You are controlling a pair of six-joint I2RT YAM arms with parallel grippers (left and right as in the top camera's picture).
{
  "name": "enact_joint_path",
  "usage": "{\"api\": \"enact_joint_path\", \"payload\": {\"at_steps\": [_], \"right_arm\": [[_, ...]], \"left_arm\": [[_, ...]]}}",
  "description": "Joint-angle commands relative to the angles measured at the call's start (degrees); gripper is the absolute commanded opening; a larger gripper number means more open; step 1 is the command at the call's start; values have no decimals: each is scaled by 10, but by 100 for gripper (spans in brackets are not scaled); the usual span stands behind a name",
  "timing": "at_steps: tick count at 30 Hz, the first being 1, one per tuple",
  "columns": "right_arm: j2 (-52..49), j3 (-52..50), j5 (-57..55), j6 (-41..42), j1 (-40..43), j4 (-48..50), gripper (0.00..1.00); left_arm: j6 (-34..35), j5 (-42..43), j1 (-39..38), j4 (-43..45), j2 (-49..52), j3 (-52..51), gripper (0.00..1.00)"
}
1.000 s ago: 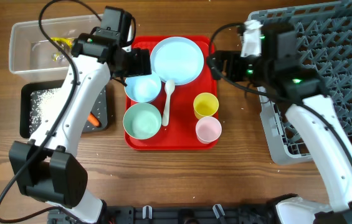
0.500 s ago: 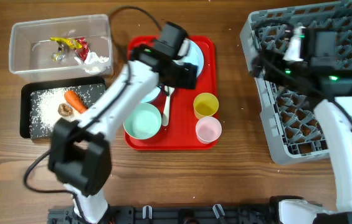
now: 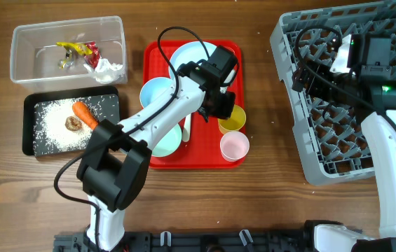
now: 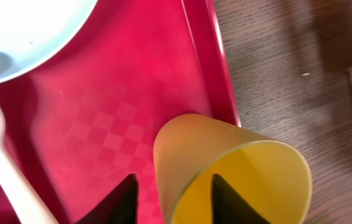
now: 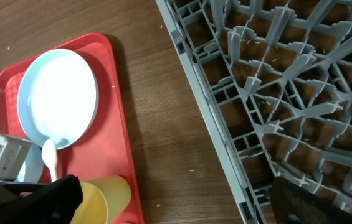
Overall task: Sort waste into correct bins and load items into the dishwasher rack
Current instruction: 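Grasp the yellow cup with the left gripper and lift it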
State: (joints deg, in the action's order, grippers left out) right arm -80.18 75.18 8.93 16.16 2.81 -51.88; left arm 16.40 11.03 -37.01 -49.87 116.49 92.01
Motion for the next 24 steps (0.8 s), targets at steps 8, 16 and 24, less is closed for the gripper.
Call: {"api": "enact_joint_path", "payload": {"at_steps": [8,16,24], "right_arm": [[-1,9,0,-12,2,-3,100],[-1,9,0,-12,2,-5,100],[-1,9,49,-61,2,3,100]], "left_arm": [[6,5,2,3,26,1,20],[6,0,2,17,27,-15,4],[27,86,85,-6,-49,33,4]]}}
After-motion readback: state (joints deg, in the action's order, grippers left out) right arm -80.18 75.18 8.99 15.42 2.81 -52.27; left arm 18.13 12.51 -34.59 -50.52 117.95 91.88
